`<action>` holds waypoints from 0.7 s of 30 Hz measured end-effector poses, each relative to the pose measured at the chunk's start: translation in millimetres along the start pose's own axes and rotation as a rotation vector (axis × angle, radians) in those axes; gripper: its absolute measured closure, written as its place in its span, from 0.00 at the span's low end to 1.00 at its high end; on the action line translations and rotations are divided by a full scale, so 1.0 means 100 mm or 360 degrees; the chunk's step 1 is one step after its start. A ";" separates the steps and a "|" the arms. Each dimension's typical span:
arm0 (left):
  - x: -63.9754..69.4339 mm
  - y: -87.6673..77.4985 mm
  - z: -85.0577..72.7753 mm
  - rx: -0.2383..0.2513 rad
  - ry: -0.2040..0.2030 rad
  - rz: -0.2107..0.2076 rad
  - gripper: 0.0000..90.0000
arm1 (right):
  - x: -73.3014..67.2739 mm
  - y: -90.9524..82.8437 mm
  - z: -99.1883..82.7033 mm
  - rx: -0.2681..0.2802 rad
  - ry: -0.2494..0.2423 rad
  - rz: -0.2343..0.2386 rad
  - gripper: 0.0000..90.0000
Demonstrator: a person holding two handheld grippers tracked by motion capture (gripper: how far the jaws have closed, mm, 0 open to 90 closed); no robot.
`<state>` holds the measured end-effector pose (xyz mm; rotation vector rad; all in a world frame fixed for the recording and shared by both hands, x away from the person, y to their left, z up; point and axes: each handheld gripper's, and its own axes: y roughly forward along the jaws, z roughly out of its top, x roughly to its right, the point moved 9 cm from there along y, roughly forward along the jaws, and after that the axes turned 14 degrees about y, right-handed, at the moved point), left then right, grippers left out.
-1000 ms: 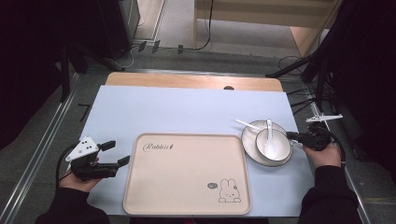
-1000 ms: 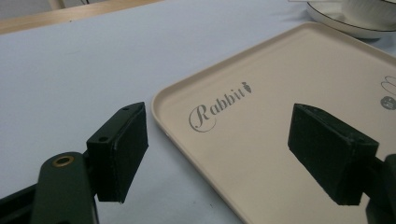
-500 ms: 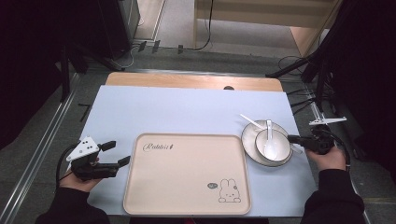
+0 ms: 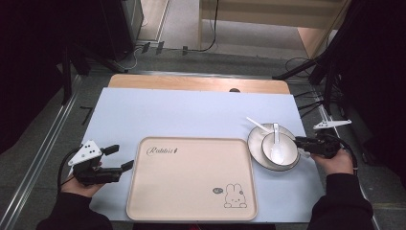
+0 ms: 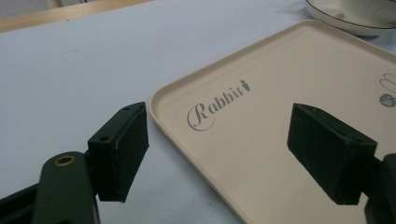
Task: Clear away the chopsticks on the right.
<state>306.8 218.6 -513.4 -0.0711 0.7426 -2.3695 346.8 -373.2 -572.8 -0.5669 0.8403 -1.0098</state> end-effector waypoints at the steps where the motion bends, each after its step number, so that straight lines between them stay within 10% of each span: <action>1: 0.00 0.00 0.00 0.0000 0.0000 0.0000 0.23 | 0.00 0.00 0.00 -0.0002 -0.0004 -0.0008 0.77; 21: 0.00 0.01 0.00 0.0001 0.0000 -0.0007 0.23 | 0.05 0.14 -0.01 -0.0101 0.0027 0.0050 0.93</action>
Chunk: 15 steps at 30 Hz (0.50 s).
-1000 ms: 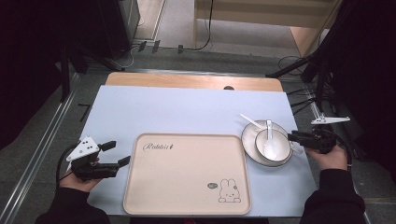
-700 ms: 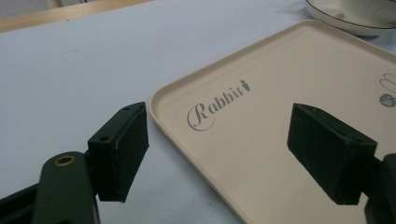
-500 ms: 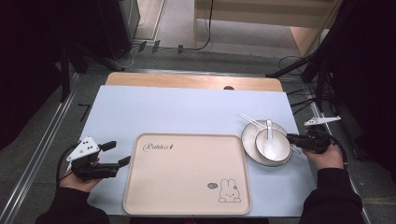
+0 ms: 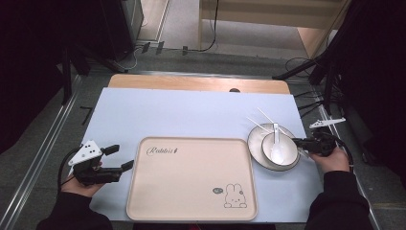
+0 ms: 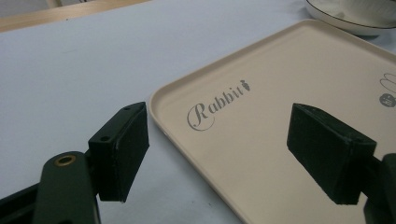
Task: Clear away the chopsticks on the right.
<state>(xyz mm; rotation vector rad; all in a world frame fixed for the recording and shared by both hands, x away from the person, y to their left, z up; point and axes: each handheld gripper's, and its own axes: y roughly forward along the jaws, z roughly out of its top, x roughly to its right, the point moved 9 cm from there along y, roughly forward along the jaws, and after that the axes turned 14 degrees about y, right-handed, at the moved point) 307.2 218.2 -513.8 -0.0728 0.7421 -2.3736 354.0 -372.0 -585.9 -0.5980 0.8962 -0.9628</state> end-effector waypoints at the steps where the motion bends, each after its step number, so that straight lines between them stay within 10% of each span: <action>1: 0.00 0.00 0.00 0.0001 0.0000 0.0001 0.23 | 0.00 0.00 0.00 0.0000 0.0013 0.0004 0.93; 15: 0.00 0.00 0.01 0.0002 0.0000 0.0008 0.23 | -0.11 -0.26 0.15 0.0151 0.0204 0.0057 0.94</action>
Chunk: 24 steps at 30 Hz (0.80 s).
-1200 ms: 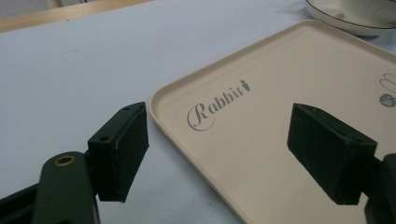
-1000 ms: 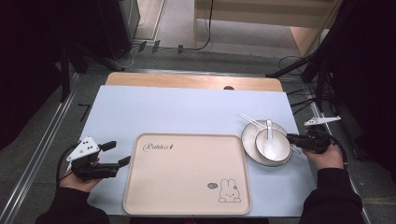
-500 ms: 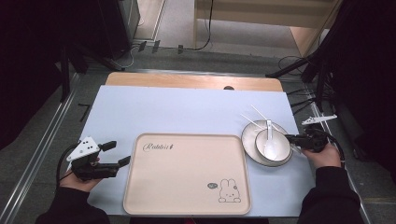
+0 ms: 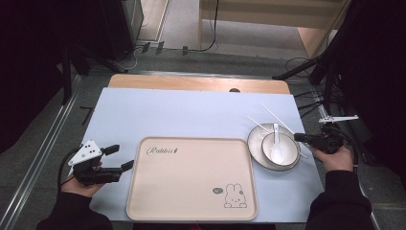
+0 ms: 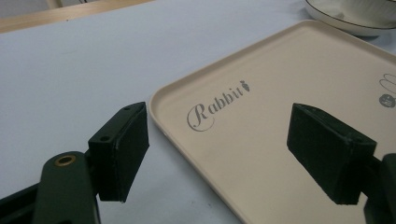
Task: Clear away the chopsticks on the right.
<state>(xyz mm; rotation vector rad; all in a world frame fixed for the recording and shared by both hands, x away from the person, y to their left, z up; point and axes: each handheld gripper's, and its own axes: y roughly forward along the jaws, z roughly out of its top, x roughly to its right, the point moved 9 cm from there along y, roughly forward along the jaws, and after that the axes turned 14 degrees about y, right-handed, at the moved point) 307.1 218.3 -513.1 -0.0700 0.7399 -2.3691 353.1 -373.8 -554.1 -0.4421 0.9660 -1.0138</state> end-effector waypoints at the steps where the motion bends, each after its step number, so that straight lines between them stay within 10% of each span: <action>1: 0.00 0.00 0.00 0.0004 -0.0004 0.0000 0.23 | -0.01 -0.02 0.02 0.0023 0.0007 -0.0007 0.94; 10: -0.01 0.00 -0.01 -0.0001 -0.0011 0.0003 0.23 | -0.22 -0.24 0.15 0.0138 0.0083 -0.0051 0.94; 24: -0.02 -0.01 0.00 0.0007 -0.0021 0.0010 0.23 | -0.97 -0.32 -0.07 0.0116 0.0044 0.0015 0.94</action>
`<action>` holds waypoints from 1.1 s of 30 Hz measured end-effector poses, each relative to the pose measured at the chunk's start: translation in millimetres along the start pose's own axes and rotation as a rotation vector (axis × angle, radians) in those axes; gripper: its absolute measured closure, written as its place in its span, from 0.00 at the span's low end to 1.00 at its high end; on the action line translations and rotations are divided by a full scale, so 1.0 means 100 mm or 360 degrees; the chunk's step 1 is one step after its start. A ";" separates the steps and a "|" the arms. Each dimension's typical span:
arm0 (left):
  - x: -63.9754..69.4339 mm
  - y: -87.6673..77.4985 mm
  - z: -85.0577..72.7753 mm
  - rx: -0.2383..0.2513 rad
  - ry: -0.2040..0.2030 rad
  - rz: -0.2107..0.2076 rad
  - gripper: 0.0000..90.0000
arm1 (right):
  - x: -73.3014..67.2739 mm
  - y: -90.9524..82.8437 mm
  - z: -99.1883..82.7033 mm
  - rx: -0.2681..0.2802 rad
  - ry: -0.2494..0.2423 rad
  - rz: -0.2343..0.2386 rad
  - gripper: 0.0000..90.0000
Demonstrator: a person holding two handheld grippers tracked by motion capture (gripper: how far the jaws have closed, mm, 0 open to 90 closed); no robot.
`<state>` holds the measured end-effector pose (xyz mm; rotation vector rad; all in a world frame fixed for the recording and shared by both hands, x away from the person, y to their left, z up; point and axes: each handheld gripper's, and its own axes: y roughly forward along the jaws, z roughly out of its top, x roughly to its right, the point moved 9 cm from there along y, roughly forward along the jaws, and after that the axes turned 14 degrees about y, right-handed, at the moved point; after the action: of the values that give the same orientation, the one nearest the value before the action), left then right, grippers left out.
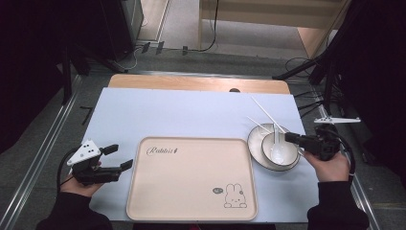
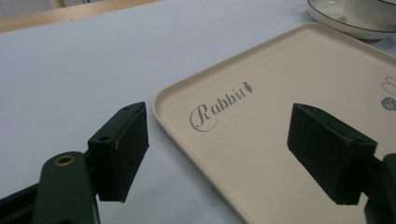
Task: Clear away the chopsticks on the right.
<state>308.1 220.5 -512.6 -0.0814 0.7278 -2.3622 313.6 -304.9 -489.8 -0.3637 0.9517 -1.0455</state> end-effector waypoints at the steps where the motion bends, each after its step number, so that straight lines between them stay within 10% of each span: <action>1: 0.00 0.00 0.00 -0.0006 0.0001 0.0001 0.23 | -0.02 0.01 -0.03 0.0001 -0.0003 -0.0004 0.94; 22: 0.00 0.05 0.05 0.0015 -0.0001 -0.0011 0.23 | -0.55 0.17 -0.67 0.0061 -0.0112 -0.0085 0.94; 33: 0.00 0.08 0.07 0.0019 0.0011 -0.0025 0.23 | -0.67 0.36 -1.04 -0.0113 -0.0071 -0.0067 0.94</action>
<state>314.5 211.5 -510.7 -0.0742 0.7186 -2.3825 239.2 -212.0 -539.7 -0.4656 0.9462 -1.0395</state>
